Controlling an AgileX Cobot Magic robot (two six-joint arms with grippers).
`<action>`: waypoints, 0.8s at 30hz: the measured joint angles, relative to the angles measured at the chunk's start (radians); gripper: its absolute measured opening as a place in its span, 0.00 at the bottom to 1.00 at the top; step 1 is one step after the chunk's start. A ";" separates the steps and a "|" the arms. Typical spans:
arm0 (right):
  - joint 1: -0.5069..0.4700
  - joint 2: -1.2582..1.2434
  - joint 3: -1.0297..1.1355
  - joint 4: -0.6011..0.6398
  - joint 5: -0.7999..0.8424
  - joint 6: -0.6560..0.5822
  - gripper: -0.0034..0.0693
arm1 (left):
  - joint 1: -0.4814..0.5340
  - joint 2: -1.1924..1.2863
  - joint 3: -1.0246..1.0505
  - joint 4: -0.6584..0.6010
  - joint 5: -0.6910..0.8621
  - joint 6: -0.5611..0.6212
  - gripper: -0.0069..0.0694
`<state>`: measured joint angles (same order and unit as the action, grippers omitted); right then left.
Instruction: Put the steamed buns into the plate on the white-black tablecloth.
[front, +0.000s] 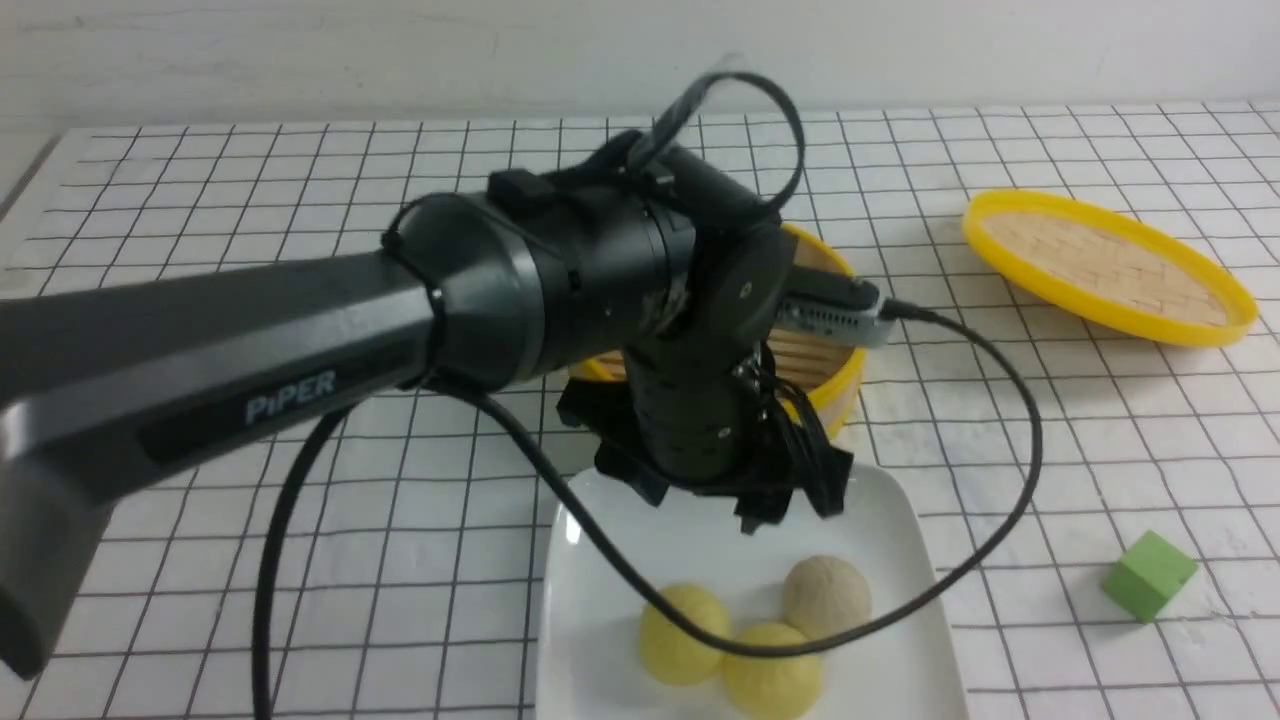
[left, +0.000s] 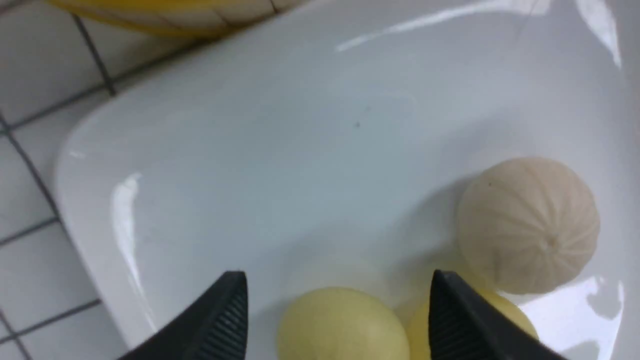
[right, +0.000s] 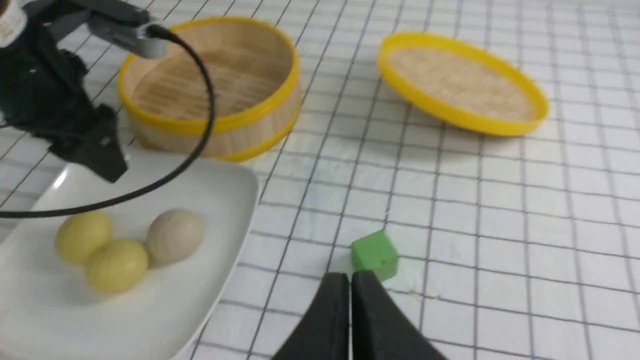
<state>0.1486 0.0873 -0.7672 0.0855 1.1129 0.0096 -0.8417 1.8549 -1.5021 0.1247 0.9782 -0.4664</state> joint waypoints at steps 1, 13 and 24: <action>0.000 -0.069 0.035 -0.033 -0.034 0.053 0.09 | 0.000 -0.009 -0.028 0.024 0.003 0.000 0.73; -0.001 -0.042 0.408 0.100 -0.568 0.041 0.03 | -0.001 -0.016 -0.087 0.056 -0.021 0.015 0.32; -0.001 -0.036 0.427 0.100 -0.622 0.037 0.03 | -0.001 -0.016 -0.087 0.060 -0.013 0.055 0.09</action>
<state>0.1478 0.0509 -0.3401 0.1854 0.4906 0.0466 -0.8429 1.8384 -1.5893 0.1843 0.9656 -0.4110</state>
